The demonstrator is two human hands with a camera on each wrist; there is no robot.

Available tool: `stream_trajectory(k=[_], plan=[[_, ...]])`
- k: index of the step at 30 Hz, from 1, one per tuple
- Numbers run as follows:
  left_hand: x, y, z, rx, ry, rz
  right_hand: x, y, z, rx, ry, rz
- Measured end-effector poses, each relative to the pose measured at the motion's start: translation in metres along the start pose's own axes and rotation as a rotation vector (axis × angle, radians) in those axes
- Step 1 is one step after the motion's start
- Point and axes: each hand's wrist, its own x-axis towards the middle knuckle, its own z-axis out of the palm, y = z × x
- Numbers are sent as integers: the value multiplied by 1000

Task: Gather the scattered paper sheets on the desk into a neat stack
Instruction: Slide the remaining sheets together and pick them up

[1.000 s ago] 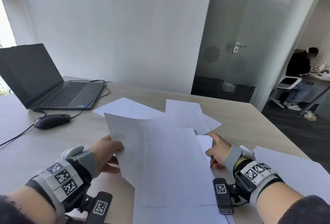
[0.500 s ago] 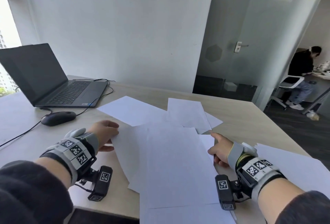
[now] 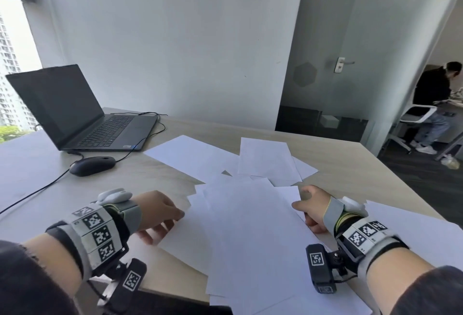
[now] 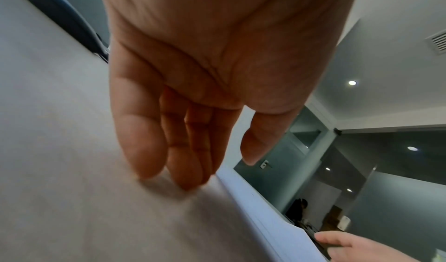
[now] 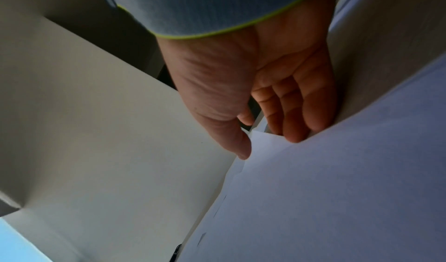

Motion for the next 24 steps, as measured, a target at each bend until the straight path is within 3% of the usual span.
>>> stream_trajectory(k=[3,12,18,24], plan=[[-1,10,17,-68,70,66,-6,-3,-6,32,-5,62],[-9,30,51,-519,-35,54,-33,-19,-5,48,-151,101],[-10,20,56,-616,44,52,-34,-18,-11,-119,-54,41],[-15,25,60,-725,-17,29,-37,-26,5,-28,-149,49]])
